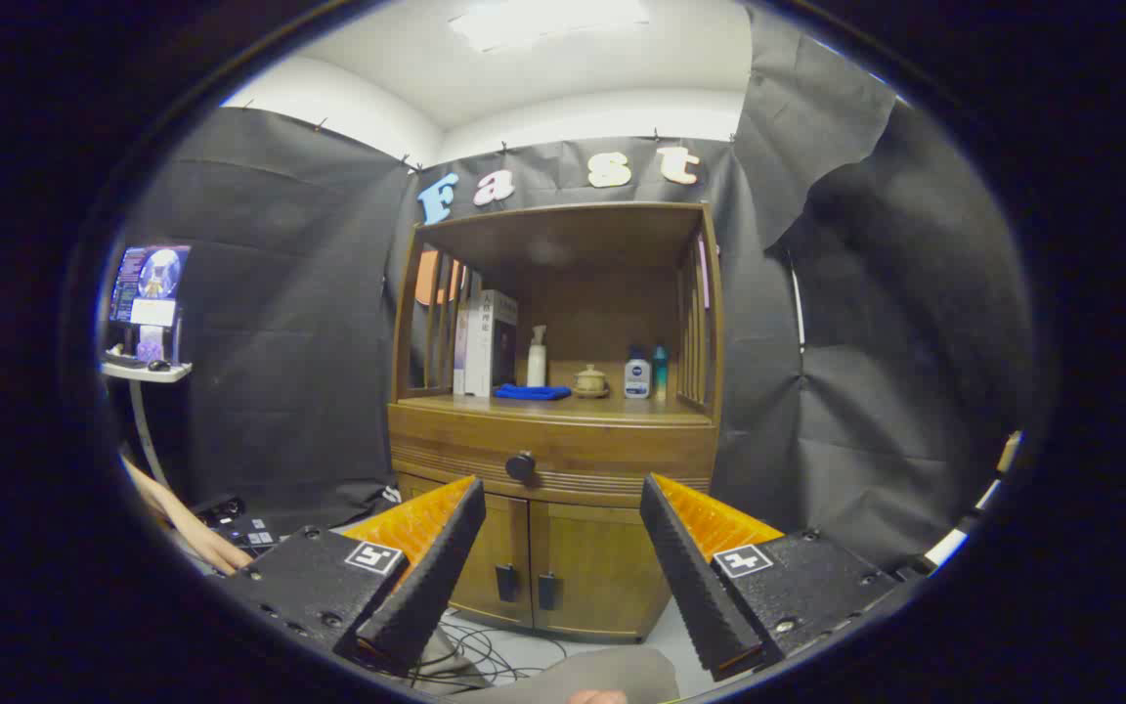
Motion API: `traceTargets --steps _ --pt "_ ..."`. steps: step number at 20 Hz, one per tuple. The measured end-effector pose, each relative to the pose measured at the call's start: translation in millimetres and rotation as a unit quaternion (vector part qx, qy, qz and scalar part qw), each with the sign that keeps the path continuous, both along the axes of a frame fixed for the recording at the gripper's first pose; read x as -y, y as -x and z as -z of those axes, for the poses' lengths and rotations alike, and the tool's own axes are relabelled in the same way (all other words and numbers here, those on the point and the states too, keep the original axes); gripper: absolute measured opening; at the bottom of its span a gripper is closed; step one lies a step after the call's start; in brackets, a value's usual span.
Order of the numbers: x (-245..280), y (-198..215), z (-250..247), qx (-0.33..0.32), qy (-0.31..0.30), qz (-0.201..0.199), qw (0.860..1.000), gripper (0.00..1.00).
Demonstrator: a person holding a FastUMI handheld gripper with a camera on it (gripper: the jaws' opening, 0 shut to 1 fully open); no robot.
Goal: Pull open the drawer, take out the items inside it, and place them on the countertop above the cabinet.
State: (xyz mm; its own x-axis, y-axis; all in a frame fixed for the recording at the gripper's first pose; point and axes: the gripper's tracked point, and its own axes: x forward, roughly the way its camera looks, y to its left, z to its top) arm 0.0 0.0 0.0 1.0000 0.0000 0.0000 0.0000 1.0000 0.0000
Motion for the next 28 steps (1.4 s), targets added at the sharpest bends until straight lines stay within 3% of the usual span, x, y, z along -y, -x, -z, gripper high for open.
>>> traceTargets --steps 28 --pt "6.7 -1.5 -1.0 -0.003 -0.002 0.003 1.000 1.00"
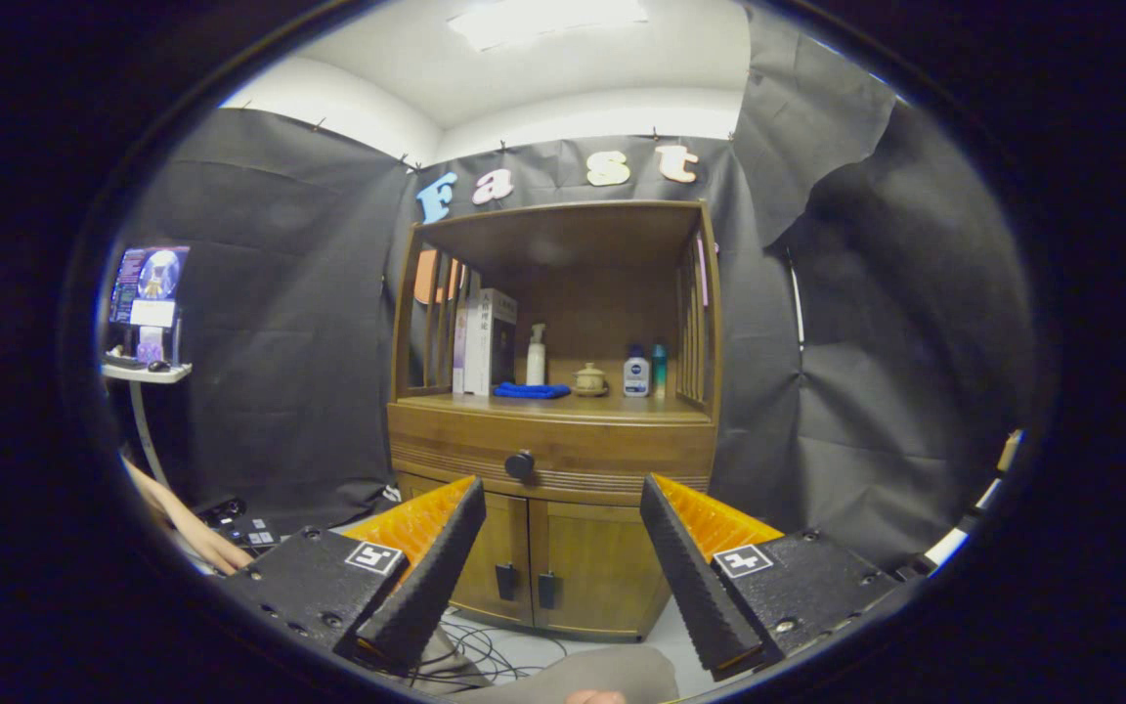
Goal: Pull open the drawer, take out the items inside it, and place them on the countertop above the cabinet.
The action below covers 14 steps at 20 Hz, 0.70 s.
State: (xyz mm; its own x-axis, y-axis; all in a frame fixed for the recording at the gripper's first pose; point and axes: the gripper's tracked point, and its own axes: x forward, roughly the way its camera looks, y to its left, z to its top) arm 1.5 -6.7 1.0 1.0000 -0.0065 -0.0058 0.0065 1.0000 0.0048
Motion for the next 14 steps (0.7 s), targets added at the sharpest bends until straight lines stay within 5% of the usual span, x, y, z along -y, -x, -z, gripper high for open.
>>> traceTargets --steps 8,14 --pt "0.0 -1.7 1.0 -0.003 -0.007 0.005 1.000 1.00" --pt "-4.1 -39.8 -5.6 -0.004 0.016 0.008 1.000 1.00"
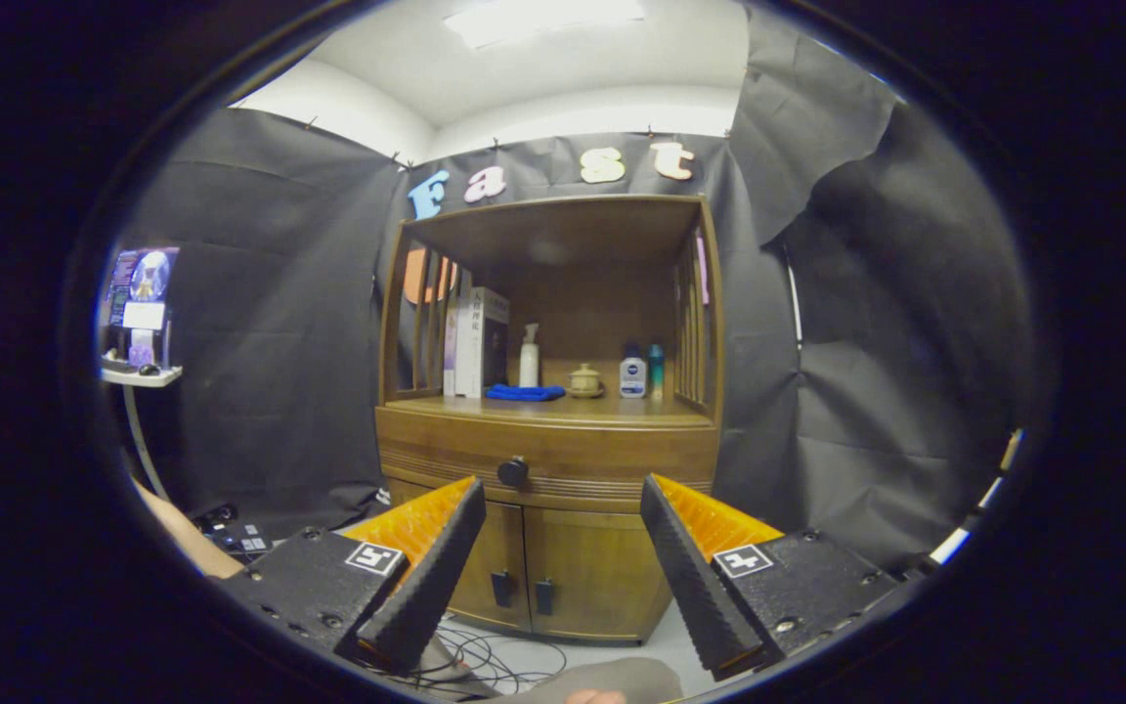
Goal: Pull open the drawer, take out the items inside it, and place them on the countertop above the cabinet.
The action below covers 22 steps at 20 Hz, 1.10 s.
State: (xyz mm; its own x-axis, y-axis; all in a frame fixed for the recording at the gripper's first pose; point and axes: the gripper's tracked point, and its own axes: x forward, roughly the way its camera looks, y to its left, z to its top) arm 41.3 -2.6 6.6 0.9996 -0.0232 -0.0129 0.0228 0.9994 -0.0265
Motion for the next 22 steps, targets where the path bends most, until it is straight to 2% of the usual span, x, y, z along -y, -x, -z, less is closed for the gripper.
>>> traceTargets --steps 2,6,10,12,15,22 --pt "-4.7 -27.6 -8.2 0.008 0.022 -0.001 1.000 1.00" --pt "-34.0 -93.4 -3.6 -0.004 0.026 -0.014 1.000 1.00" --pt "-53.5 -149.2 10.5 -0.034 -0.003 0.002 0.999 1.00" --pt "-52.1 -174.8 22.1 -0.049 0.005 0.016 0.999 1.00" --pt "-49.8 -200.0 41.3 -0.078 0.018 0.037 0.996 1.00" --pt "-63.0 -236.6 72.7 -0.111 0.044 0.033 0.992 1.00"
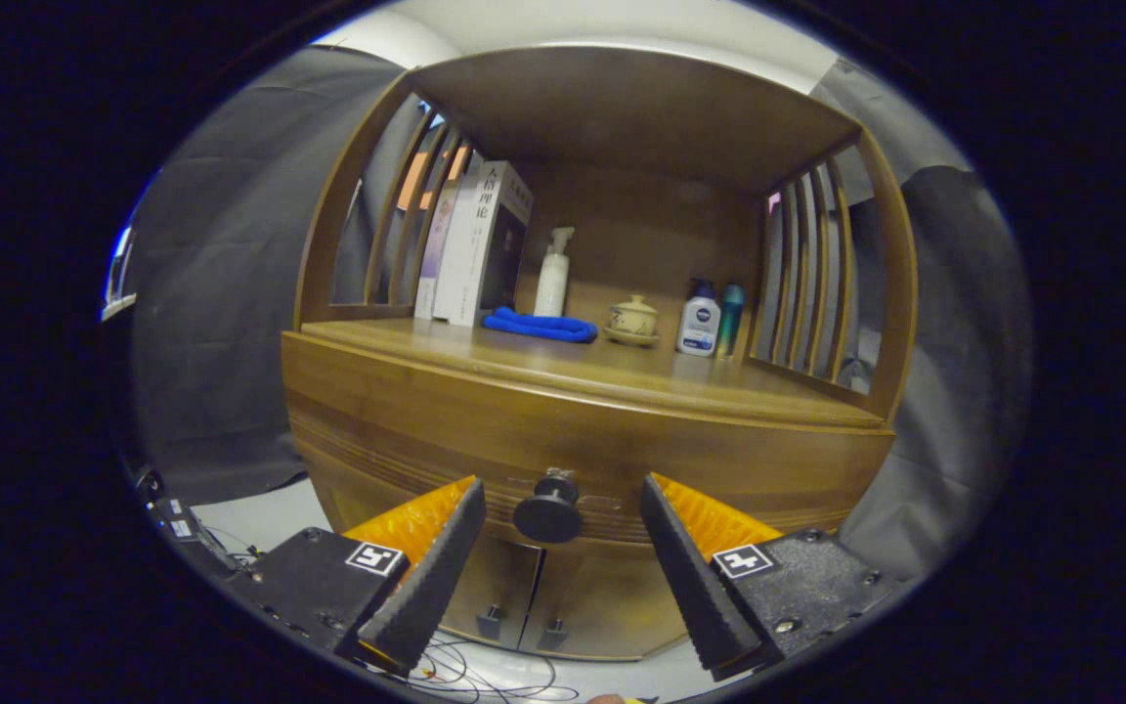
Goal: Pull open the drawer, take out the items inside it, and place them on the countertop above the cabinet.
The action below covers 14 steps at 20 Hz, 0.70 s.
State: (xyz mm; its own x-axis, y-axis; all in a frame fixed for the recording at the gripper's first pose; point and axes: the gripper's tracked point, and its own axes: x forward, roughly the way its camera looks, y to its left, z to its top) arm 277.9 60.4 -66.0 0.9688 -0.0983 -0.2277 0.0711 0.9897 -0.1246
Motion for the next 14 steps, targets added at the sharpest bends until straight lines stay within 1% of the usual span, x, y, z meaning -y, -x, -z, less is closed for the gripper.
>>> traceTargets --steps 2,4,5,7,9,11,13,14 --pt "-3.5 -8.3 7.8 -0.010 -0.003 0.000 1.000 0.99" --pt "-1.4 -12.4 15.2 -0.020 0.001 0.004 1.000 0.93" --pt "-3.1 -15.7 19.8 -0.027 -0.004 0.002 1.000 0.90" --pt "-1.1 -21.5 25.1 -0.036 -0.014 0.012 0.999 0.85" --pt "4.0 -23.8 30.8 -0.045 -0.022 0.030 0.998 0.72" --pt "0.7 -23.4 30.4 -0.048 -0.047 0.031 0.997 0.59" --pt "-0.7 -23.9 32.3 -0.046 -0.048 0.037 0.997 0.46" --pt "-0.2 -23.3 31.5 -0.044 -0.048 0.040 0.997 0.46"
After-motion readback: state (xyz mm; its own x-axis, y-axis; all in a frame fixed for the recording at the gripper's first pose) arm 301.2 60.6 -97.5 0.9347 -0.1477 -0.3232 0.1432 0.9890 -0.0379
